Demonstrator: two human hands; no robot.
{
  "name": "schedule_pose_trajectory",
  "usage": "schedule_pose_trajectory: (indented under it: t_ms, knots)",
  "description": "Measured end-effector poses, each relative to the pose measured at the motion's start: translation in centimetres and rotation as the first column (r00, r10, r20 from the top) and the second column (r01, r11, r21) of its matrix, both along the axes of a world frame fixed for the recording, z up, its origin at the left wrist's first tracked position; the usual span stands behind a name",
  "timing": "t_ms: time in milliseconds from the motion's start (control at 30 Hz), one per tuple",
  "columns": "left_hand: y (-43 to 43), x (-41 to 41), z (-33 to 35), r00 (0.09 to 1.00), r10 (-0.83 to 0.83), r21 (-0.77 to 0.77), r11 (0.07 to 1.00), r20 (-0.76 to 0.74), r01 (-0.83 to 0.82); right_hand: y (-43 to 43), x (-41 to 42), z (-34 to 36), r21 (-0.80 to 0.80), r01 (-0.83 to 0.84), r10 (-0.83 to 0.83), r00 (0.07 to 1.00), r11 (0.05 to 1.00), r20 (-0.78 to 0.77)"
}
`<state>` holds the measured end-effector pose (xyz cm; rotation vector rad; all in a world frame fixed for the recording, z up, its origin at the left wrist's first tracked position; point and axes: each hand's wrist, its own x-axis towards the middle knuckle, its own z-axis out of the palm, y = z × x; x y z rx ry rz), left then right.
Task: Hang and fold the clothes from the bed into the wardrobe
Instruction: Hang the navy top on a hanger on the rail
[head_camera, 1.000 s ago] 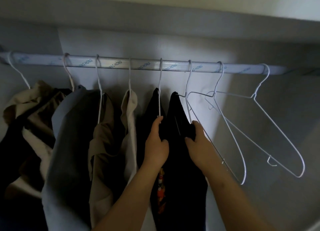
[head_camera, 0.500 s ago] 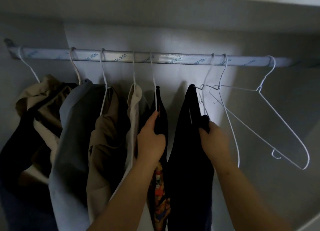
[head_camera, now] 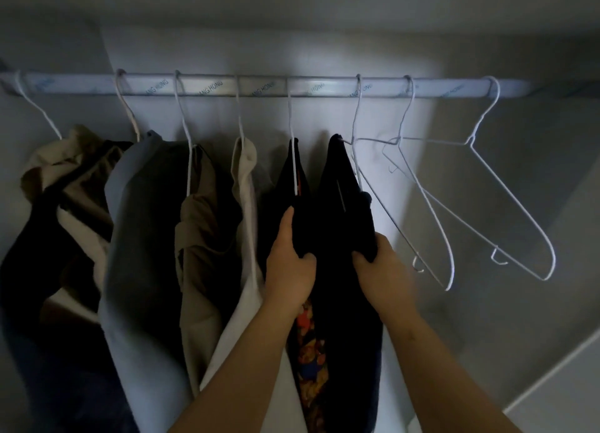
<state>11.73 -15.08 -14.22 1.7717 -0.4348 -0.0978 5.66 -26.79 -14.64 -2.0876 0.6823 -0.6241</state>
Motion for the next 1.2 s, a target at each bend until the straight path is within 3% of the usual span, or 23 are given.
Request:
schedule_pose_trajectory:
  t_ms: [167,300,467,600,767,933,1067,1200]
  knots:
    - [1.3,-4.8,-3.6,0.999,0.038,-0.039,0.998,-0.022,-0.039,1.7,-4.5,-3.8,0.105,-0.067,0.071,0.997,0.992,-0.027]
    - [2.6,-9.6,-6.8,0.980,0.085,-0.079,0.992,-0.180,-0.101,3.0,-10.0,-7.0,0.139,-0.082,0.080,0.997,0.987,0.017]
    - [4.2,-17.7,-11.5,0.917,0.088,0.089,0.994,-0.389,-0.057,4.8,-18.0,-12.2,0.267,0.015,0.027,0.988,0.964,-0.152]
    - [5.7,-23.6,-14.5,0.813,-0.020,0.135,0.984,-0.581,0.120,7.6,-25.3,-15.7,0.411,0.140,-0.002,0.948,0.901,-0.317]
    - [6.9,-28.4,-16.3,0.756,-0.152,0.220,0.904,-0.637,0.367,9.8,-33.2,-18.1,0.440,0.329,-0.132,0.897,0.836,-0.421]
    - [8.7,-32.0,-16.5,0.730,-0.275,0.258,0.810,-0.626,0.526,13.8,-39.3,-19.0,0.499,0.549,-0.385,0.832,0.670,-0.400]
    - [12.6,-37.5,-17.2,0.654,-0.405,0.248,0.697,-0.639,0.673,20.6,-45.1,-19.5,0.507,0.665,-0.518,0.746,0.548,-0.418]
    - [15.8,-43.1,-18.6,0.558,-0.515,0.269,0.531,-0.651,0.803,26.7,-50.8,-20.2,0.538,0.763,-0.637,0.622,0.360,-0.456]
